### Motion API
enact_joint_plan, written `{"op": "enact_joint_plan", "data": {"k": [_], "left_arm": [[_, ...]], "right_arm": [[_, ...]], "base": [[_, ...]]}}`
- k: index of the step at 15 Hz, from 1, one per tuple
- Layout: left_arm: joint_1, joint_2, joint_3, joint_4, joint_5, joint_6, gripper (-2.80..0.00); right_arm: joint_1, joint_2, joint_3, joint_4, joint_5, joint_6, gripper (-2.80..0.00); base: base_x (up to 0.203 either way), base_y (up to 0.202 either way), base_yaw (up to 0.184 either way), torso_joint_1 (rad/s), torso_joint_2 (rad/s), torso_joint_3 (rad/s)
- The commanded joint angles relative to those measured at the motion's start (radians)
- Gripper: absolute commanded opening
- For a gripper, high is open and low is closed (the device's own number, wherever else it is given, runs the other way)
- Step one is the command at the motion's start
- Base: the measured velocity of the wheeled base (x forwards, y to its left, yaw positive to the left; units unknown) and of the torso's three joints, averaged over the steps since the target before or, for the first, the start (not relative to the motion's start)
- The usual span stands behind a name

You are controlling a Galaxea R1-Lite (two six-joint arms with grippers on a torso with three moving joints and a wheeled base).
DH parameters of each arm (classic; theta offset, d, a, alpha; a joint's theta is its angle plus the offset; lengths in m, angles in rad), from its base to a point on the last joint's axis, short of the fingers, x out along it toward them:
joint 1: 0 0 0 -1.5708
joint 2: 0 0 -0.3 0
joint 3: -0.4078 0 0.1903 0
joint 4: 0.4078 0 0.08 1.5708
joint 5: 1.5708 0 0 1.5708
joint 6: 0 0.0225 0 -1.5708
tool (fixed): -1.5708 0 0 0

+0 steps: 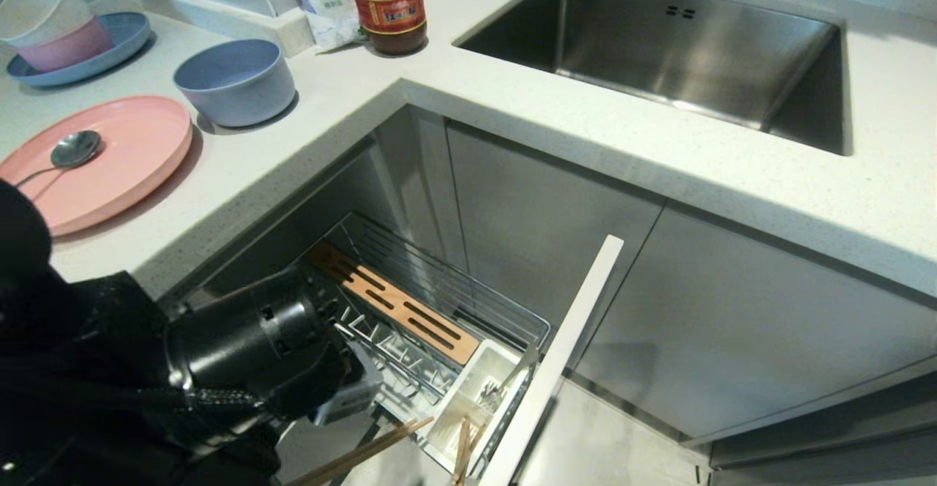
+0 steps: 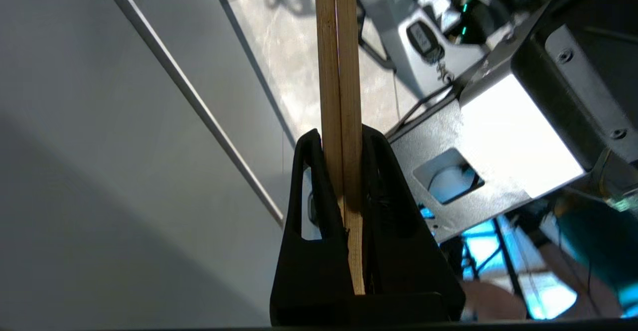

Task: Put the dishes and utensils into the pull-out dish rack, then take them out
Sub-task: Pick up the chopsticks and place it in the cupboard

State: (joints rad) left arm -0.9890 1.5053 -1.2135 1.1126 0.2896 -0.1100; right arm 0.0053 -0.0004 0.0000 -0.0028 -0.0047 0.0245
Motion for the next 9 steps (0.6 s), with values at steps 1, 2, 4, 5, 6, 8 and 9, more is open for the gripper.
{"op": "enact_joint_plan", "data": {"k": [1, 2, 4, 5, 6, 8, 9], "left_arm": [[-0.011, 0.056, 0.017, 0.007, 0.002, -0.003, -2.80], [-0.012, 0.069, 0.017, 0.006, 0.001, -0.005, -2.80], [-0.014, 0.105, 0.019, -0.002, -0.004, -0.005, -2.80], [-0.014, 0.118, 0.021, -0.005, -0.005, -0.005, -2.80], [-0.013, 0.132, 0.022, -0.013, -0.006, -0.006, -2.80], [-0.011, 0.147, 0.041, -0.088, -0.006, -0.007, -2.80], [-0.010, 0.156, 0.043, -0.099, -0.007, -0.007, -2.80]], "right_arm": [[0.001, -0.004, 0.002, 0.000, 0.000, 0.000, -2.80], [0.000, -0.004, 0.002, 0.000, 0.000, 0.000, -2.80], [0.001, -0.004, 0.002, 0.000, 0.000, 0.000, -2.80], [0.001, -0.004, 0.002, 0.001, 0.000, 0.000, -2.80], [0.001, -0.004, 0.002, 0.000, 0.000, 0.000, -2.80], [0.001, -0.004, 0.002, 0.000, 0.000, 0.000, -2.80], [0.001, -0.004, 0.002, 0.000, 0.000, 0.000, -2.80]], "base": [[0.000, 0.000, 0.000, 0.000, 0.00, 0.000], [0.000, 0.000, 0.000, 0.000, 0.00, 0.000], [0.000, 0.000, 0.000, 0.000, 0.00, 0.000], [0.000, 0.000, 0.000, 0.000, 0.00, 0.000], [0.000, 0.000, 0.000, 0.000, 0.00, 0.000], [0.000, 0.000, 0.000, 0.000, 0.00, 0.000], [0.000, 0.000, 0.000, 0.000, 0.00, 0.000]]}}
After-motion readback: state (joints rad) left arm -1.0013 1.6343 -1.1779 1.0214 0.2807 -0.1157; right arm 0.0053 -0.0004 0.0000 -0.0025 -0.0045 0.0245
